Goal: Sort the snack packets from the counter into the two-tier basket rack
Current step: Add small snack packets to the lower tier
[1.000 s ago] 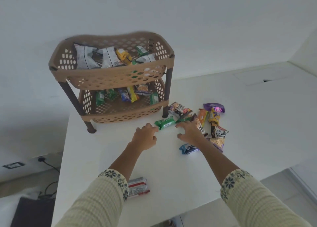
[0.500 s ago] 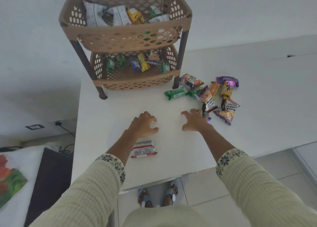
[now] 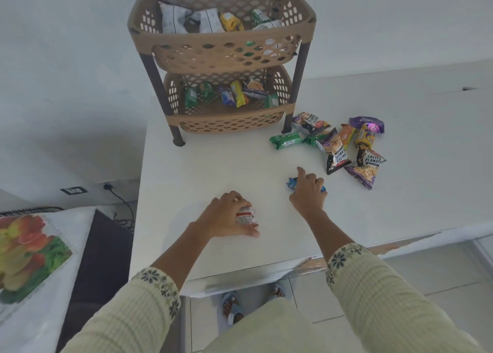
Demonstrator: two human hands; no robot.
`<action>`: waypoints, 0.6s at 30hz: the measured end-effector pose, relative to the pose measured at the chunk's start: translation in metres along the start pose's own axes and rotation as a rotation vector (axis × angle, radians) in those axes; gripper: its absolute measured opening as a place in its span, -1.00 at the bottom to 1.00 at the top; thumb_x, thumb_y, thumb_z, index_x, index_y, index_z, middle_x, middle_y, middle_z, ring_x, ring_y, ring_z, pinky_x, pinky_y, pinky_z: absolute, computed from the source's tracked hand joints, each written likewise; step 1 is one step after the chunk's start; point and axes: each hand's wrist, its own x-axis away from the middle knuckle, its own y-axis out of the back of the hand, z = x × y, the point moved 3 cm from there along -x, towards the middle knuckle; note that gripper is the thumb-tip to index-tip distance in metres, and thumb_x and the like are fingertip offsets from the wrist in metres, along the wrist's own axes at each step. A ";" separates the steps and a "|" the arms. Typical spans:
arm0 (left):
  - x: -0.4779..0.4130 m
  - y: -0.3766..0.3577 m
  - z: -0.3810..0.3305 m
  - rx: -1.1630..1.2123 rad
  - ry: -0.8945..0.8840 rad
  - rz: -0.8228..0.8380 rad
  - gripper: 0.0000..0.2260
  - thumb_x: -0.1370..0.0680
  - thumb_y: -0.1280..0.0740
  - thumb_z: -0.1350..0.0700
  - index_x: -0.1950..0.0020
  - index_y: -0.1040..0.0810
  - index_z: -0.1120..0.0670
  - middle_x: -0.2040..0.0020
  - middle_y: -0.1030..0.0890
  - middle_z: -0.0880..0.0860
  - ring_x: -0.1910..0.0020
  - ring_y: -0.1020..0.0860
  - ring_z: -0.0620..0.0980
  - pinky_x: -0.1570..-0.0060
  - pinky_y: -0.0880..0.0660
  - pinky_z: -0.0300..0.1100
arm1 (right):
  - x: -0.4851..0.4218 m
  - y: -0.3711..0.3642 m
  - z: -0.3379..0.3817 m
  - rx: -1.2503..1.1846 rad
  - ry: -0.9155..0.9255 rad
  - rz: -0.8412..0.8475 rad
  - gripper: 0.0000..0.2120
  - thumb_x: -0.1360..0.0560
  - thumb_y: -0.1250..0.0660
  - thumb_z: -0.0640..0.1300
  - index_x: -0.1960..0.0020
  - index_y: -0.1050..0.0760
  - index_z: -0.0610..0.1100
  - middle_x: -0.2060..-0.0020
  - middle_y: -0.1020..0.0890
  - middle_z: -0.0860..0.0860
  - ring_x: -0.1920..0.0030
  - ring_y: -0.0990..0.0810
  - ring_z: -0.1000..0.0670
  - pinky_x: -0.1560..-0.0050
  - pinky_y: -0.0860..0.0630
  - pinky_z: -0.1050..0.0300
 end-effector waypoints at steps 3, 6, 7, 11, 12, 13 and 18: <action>0.008 -0.002 0.005 -0.074 0.001 0.003 -0.12 -0.21 -0.40 -0.49 -0.44 -0.34 -0.11 -0.36 -0.35 -0.03 -0.34 -0.35 -0.02 -0.31 -0.29 -0.03 | 0.007 -0.003 0.014 0.011 0.040 0.003 -0.39 -0.44 -0.29 -0.27 -0.43 -0.16 -0.04 -0.19 -0.43 -0.16 -0.19 -0.38 -0.20 -0.05 -0.50 -0.12; 0.012 -0.002 0.009 -0.147 0.041 0.010 -0.20 -0.34 -0.43 -0.33 -0.48 -0.29 -0.06 -0.36 -0.35 0.02 -0.34 -0.36 0.03 -0.29 -0.31 -0.02 | 0.010 -0.003 0.020 0.027 0.081 0.023 -0.45 -0.47 -0.28 -0.26 -0.40 -0.19 -0.05 -0.18 -0.43 -0.15 -0.20 -0.38 -0.21 -0.06 -0.53 -0.11; 0.012 -0.002 0.009 -0.169 0.056 0.003 -0.28 -0.40 -0.42 -0.25 -0.47 -0.30 -0.04 -0.34 -0.37 0.03 -0.32 -0.38 0.05 -0.27 -0.33 -0.03 | 0.009 -0.001 0.020 0.025 0.088 0.030 -0.47 -0.48 -0.28 -0.25 -0.39 -0.20 -0.06 -0.19 -0.42 -0.15 -0.21 -0.38 -0.20 -0.06 -0.53 -0.11; 0.010 -0.001 0.006 -0.163 0.148 -0.038 -0.44 -0.45 -0.38 -0.14 -0.40 -0.38 -0.02 -0.22 -0.45 0.03 -0.22 -0.44 0.05 -0.16 -0.40 -0.04 | 0.002 0.007 0.014 -0.013 0.127 0.072 -0.58 -0.52 -0.25 -0.24 -0.34 -0.26 -0.11 -0.17 -0.46 -0.12 -0.20 -0.41 -0.18 0.03 -0.52 -0.01; 0.009 -0.001 0.005 -0.154 0.170 -0.047 -0.45 -0.45 -0.38 -0.14 -0.39 -0.39 -0.01 -0.21 -0.46 0.03 -0.21 -0.45 0.05 -0.16 -0.41 -0.04 | 0.001 0.009 0.012 -0.029 0.137 0.087 -0.61 -0.52 -0.24 -0.24 -0.32 -0.28 -0.12 -0.16 -0.48 -0.12 -0.18 -0.43 -0.18 0.08 -0.49 0.02; 0.006 0.000 0.004 -0.134 0.197 -0.070 -0.46 -0.44 -0.38 -0.15 -0.37 -0.40 -0.02 -0.20 -0.48 0.02 -0.20 -0.47 0.05 -0.14 -0.42 -0.05 | 0.000 0.011 0.011 -0.048 0.146 0.095 -0.63 -0.52 -0.24 -0.25 -0.30 -0.30 -0.12 -0.14 -0.50 -0.12 -0.16 -0.45 -0.17 0.12 -0.45 0.03; -0.010 0.016 0.003 0.088 0.358 -0.246 -0.49 -0.38 -0.41 -0.25 -0.21 -0.47 -0.01 -0.05 -0.54 0.00 -0.01 -0.56 0.01 0.01 -0.53 -0.09 | -0.009 0.024 0.007 -0.183 0.130 0.117 -0.69 -0.55 -0.26 -0.12 -0.26 -0.31 -0.12 -0.06 -0.58 -0.13 -0.03 -0.58 -0.19 0.11 -0.48 0.05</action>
